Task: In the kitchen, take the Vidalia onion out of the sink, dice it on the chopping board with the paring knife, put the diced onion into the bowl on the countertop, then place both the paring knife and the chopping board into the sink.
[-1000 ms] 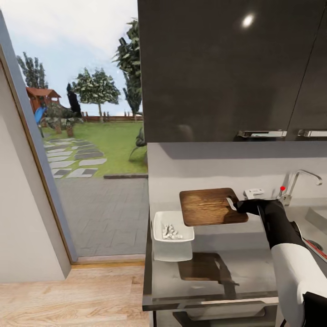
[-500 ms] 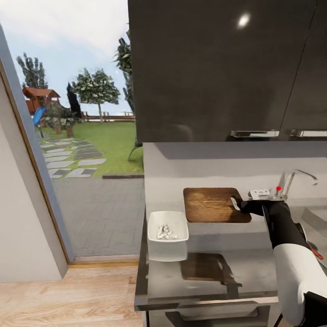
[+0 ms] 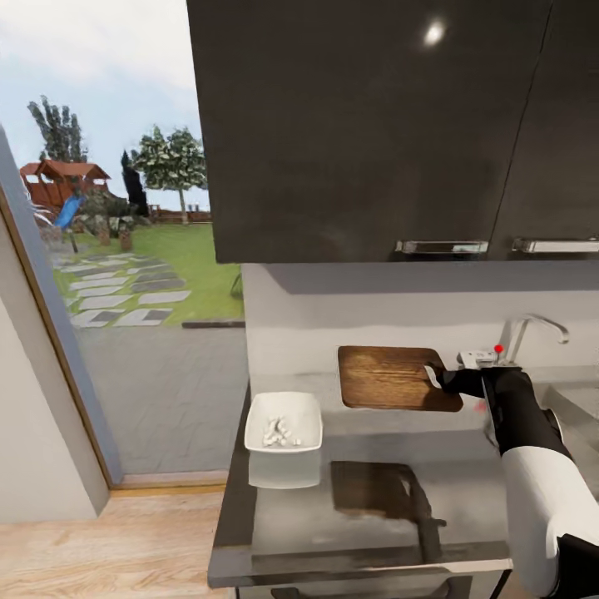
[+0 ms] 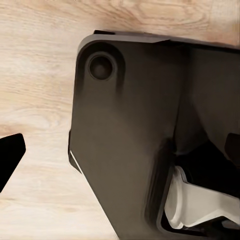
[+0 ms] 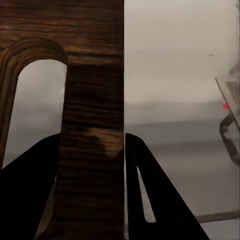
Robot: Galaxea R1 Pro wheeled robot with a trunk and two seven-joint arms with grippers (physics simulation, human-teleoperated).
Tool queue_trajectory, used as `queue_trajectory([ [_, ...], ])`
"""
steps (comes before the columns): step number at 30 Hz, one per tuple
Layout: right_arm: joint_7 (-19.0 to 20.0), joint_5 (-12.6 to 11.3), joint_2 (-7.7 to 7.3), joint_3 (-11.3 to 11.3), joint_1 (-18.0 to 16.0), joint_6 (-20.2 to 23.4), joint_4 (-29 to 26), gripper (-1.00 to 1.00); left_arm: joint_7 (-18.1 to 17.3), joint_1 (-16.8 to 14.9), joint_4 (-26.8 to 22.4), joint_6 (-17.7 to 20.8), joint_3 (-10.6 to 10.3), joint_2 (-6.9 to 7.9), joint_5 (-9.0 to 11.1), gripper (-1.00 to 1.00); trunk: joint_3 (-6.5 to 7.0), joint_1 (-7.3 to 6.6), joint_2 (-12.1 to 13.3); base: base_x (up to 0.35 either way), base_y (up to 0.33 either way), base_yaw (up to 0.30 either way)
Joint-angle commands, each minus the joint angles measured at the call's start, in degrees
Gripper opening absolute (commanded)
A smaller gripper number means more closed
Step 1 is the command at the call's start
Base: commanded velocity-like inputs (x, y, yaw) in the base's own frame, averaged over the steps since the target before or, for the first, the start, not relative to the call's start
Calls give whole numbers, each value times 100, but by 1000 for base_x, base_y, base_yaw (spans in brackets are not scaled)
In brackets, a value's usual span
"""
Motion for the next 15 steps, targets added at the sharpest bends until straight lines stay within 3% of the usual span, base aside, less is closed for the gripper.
queue_trajectory([
  [1, 58, 45, 0, -12, -3, 10, -7, -100, 4, -10, 27, -47, 0, -2, 49, 100, -6, 3, -7, 86, -313, 0],
  [15, 58, 53, 8, 0, -2, 10, -4, -100, 5, 8, 27, 74, 0, -80, 50, 100, -6, 3, -7, 32, -334, 0],
])
